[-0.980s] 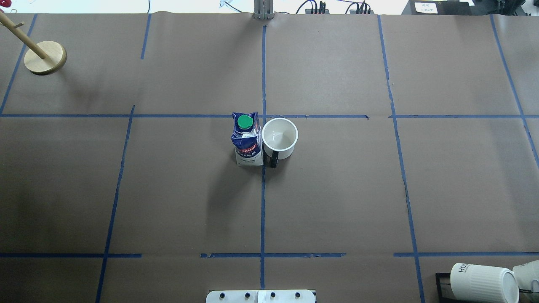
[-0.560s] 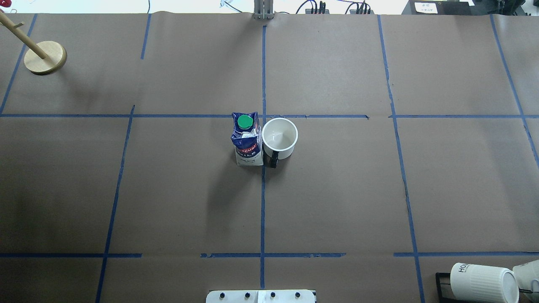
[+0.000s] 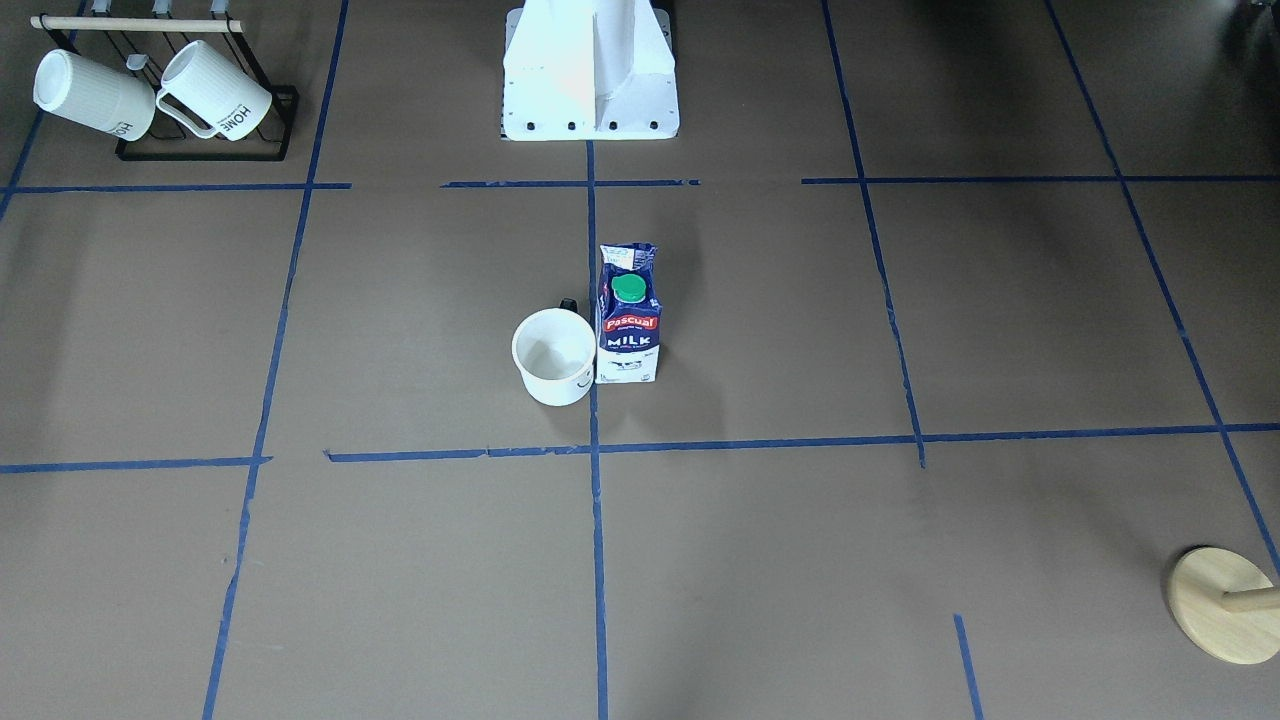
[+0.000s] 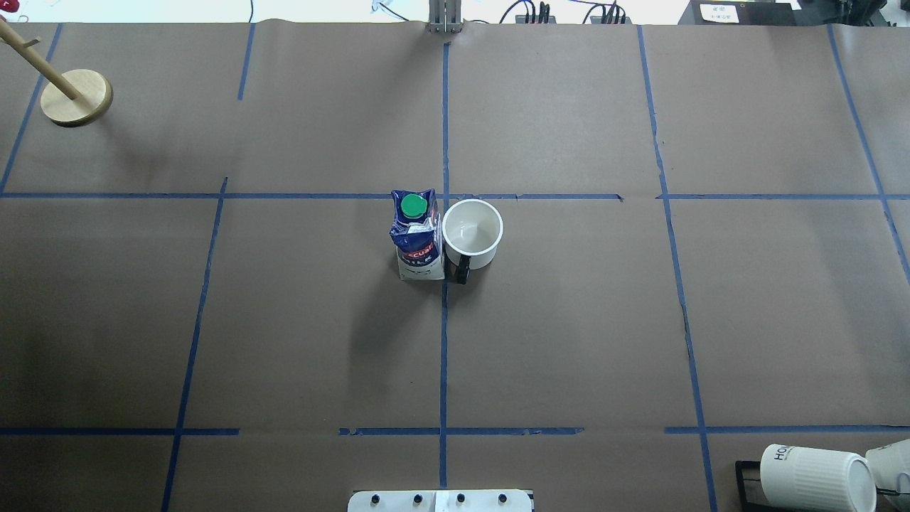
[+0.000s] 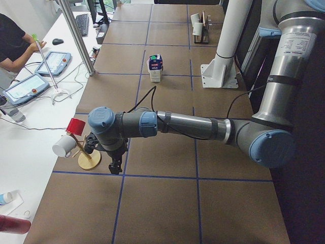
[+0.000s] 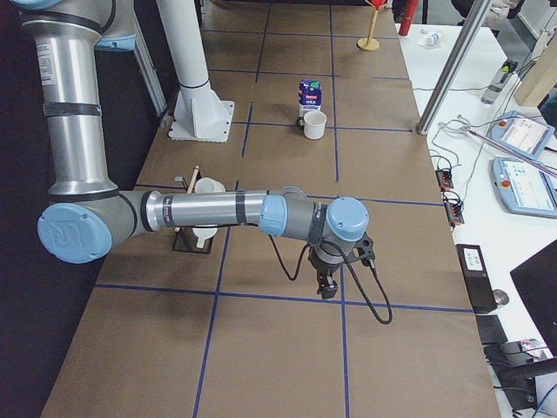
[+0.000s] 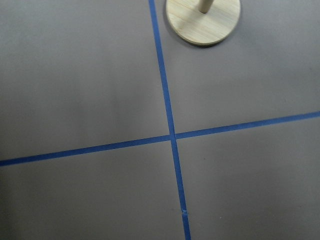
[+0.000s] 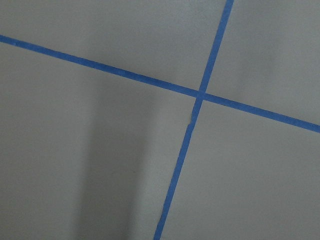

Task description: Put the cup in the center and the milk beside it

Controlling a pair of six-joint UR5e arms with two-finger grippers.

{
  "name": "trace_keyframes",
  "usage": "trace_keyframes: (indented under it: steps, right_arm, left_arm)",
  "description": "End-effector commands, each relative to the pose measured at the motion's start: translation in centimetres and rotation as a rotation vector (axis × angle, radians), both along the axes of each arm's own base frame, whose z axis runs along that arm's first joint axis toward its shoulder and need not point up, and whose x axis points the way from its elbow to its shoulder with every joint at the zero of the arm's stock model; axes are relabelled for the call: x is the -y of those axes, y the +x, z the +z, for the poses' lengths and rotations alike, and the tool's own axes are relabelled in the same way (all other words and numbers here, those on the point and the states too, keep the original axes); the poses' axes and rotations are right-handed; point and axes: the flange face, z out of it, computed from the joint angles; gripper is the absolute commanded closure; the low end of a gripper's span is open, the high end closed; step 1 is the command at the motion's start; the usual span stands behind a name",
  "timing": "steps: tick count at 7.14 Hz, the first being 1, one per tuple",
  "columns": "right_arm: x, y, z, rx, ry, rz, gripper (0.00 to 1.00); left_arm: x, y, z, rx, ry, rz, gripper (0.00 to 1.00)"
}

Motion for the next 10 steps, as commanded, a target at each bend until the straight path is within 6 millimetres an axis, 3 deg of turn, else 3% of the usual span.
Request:
trace_keyframes:
  steps: [1,3,5,10]
  right_arm:
    - [0.1,-0.9,0.1,-0.001,-0.006,-0.013,0.00]
    - [0.0,-1.1,0.1,0.000,-0.006,-0.018,0.00]
    - [0.0,-1.1,0.1,0.001,0.010,-0.017,0.00]
    - [-0.4,-1.1,0.4,0.004,-0.001,-0.010,0.00]
  left_arm:
    - [-0.6,0.0,0.1,0.004,0.006,0.001,0.00]
    - [-0.7,0.0,-0.7,0.002,0.026,-0.001,0.00]
    - [-2.9,0.2,0.5,0.011,0.026,0.003,0.00]
    - [-2.8,0.5,0.2,0.014,0.041,0.009,0.00]
